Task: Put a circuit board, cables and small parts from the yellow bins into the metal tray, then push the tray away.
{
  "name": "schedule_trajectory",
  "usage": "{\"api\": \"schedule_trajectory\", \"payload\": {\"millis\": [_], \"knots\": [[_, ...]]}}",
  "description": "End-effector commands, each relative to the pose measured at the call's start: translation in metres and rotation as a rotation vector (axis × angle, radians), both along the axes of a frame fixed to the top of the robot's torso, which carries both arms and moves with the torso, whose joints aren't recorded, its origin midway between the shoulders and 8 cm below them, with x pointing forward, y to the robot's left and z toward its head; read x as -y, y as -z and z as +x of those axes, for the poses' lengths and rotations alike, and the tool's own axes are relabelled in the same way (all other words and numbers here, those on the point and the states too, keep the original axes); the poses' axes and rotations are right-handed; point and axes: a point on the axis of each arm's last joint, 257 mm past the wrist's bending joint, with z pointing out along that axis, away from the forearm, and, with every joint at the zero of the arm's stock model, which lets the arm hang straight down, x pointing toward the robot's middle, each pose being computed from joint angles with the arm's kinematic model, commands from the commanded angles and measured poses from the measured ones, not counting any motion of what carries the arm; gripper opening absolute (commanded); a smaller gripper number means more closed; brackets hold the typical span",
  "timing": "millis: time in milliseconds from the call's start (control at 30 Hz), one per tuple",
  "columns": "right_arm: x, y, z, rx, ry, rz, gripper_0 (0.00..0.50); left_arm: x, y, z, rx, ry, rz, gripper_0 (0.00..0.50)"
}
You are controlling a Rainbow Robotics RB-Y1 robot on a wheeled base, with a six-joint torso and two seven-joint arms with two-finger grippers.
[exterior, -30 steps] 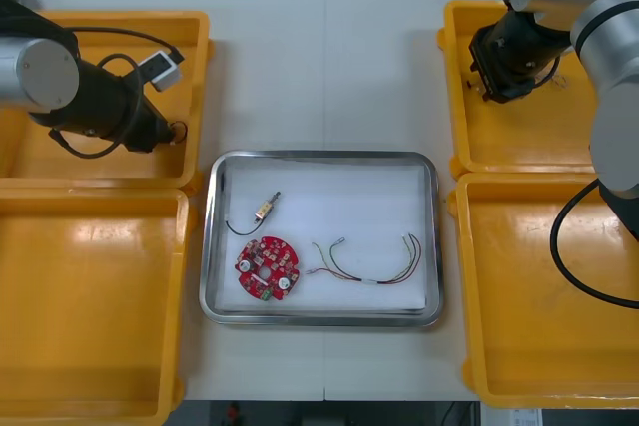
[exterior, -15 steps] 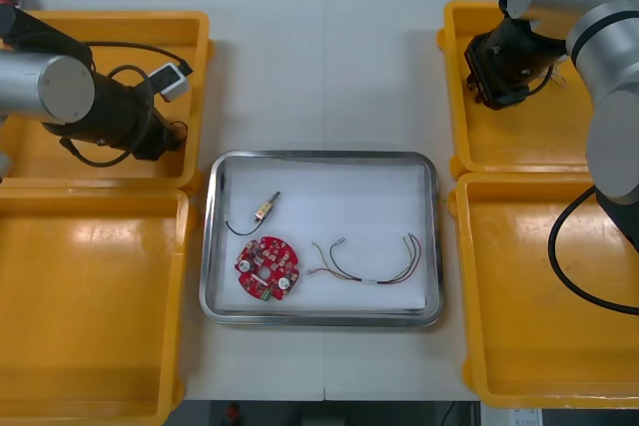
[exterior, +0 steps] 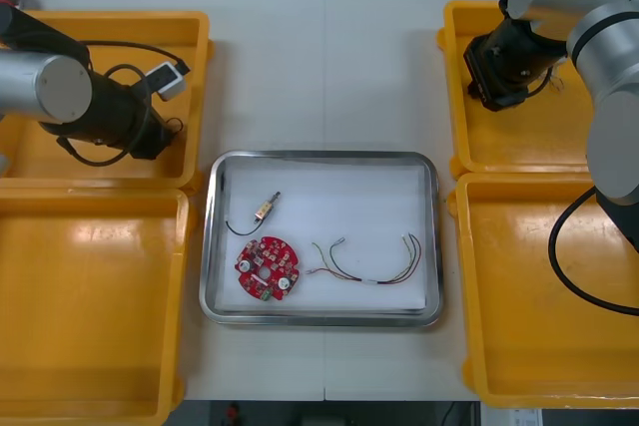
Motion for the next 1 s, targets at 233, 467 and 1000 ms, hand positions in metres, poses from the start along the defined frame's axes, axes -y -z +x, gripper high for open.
{"api": "schedule_trajectory", "payload": {"millis": [233, 467, 1000], "knots": [[0.034, -0.036, -0.017, -0.058, 0.049, 0.022, 0.0, -0.05, -0.02, -0.008, -0.028, -0.1, -0.001, 0.0], [0.042, -0.055, -0.03, -0.097, 0.045, 0.02, 0.0, -0.05, -0.039, -0.022, -0.077, -0.228, -0.074, 0.0], [0.054, -0.081, -0.056, -0.144, 0.025, -0.02, 0.0, -0.044, -0.08, -0.069, -0.173, -0.418, -0.14, 0.001]]}}
